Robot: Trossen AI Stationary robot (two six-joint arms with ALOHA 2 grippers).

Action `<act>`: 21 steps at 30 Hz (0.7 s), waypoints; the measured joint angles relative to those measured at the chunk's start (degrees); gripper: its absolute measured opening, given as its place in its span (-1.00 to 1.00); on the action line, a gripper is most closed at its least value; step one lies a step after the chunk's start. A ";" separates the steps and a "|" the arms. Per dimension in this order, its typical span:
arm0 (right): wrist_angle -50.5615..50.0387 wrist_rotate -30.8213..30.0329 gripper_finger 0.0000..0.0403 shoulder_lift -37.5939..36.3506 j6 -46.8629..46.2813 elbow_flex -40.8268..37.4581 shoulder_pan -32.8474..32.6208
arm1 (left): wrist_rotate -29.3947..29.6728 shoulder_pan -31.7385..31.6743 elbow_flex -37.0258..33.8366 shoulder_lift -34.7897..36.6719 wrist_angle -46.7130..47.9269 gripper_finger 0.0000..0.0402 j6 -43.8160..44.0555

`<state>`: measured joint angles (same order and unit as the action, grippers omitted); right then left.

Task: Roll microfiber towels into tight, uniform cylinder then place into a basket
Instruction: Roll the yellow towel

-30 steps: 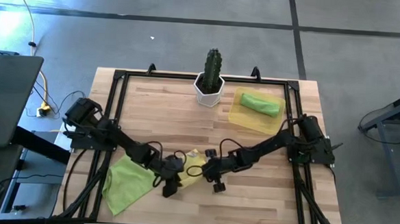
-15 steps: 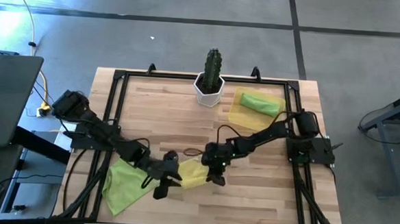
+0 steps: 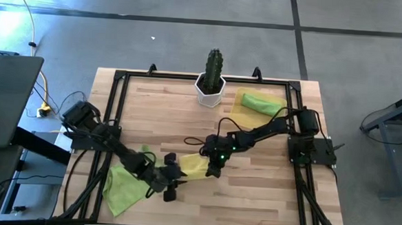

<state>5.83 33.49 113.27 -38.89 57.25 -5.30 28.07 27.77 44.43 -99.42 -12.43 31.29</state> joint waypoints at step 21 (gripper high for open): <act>-1.99 0.25 -0.37 -2.93 20.40 -0.15 0.83 | -0.44 -0.83 0.20 -7.36 0.40 -0.46 7.90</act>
<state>3.84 33.74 110.34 -18.48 57.10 -4.47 27.63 26.94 44.62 -106.78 -12.03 39.19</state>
